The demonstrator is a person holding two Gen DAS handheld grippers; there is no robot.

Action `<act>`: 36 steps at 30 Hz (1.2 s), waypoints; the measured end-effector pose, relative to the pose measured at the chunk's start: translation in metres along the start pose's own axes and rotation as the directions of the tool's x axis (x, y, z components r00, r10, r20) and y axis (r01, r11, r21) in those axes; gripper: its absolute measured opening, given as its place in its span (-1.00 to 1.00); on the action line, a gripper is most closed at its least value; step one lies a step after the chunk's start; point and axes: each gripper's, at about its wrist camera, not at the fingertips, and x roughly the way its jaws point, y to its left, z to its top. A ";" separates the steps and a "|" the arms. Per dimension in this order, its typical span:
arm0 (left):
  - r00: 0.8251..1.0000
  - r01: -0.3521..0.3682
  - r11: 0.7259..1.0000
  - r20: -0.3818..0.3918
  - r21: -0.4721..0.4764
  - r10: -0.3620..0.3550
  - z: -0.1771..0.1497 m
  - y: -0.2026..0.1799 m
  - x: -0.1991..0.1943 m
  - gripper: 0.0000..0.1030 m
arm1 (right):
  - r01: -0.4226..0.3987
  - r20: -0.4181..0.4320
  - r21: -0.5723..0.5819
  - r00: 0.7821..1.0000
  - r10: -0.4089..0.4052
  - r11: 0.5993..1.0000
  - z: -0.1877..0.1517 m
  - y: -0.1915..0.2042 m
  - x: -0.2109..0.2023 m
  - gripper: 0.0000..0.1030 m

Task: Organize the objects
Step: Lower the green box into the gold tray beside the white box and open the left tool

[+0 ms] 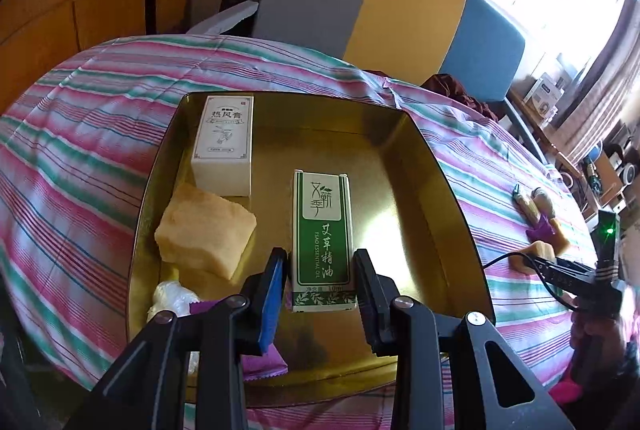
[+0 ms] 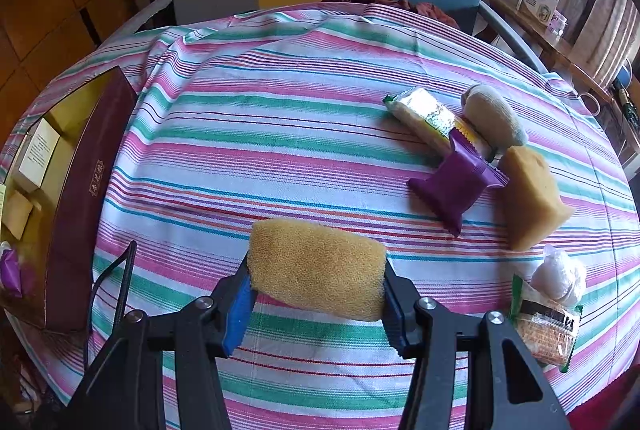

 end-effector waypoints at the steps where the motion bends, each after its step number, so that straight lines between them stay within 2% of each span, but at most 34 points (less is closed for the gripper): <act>1: 1.000 -0.006 1.000 0.000 0.006 0.006 0.002 -0.001 0.001 -0.34 | 0.000 0.001 0.000 1.000 0.000 1.000 0.000 0.000 0.000 0.07; 11: 0.999 0.033 0.999 -0.018 0.002 -0.033 0.047 -0.011 0.033 -0.34 | -0.004 0.000 -0.001 1.000 0.004 1.000 0.000 -0.002 0.000 0.07; 19: 0.996 -0.038 0.999 -0.079 -0.019 0.036 0.080 -0.009 0.087 -0.34 | -0.019 0.003 0.000 1.000 0.019 1.000 0.001 -0.003 -0.002 0.07; 25: 0.986 -0.114 0.993 -0.127 -0.033 0.109 0.094 -0.003 0.120 -0.34 | -0.028 0.010 0.011 1.000 0.028 1.000 0.002 -0.006 -0.003 0.07; 30: 0.978 -0.163 0.987 -0.133 -0.003 0.161 0.100 -0.004 0.136 -0.34 | -0.034 0.012 0.016 0.999 0.034 0.999 0.003 -0.006 -0.004 0.07; 36: 0.971 -0.190 0.982 -0.142 0.014 0.190 0.100 -0.001 0.145 -0.32 | -0.037 0.016 0.024 0.999 0.036 0.999 0.002 -0.009 -0.005 0.07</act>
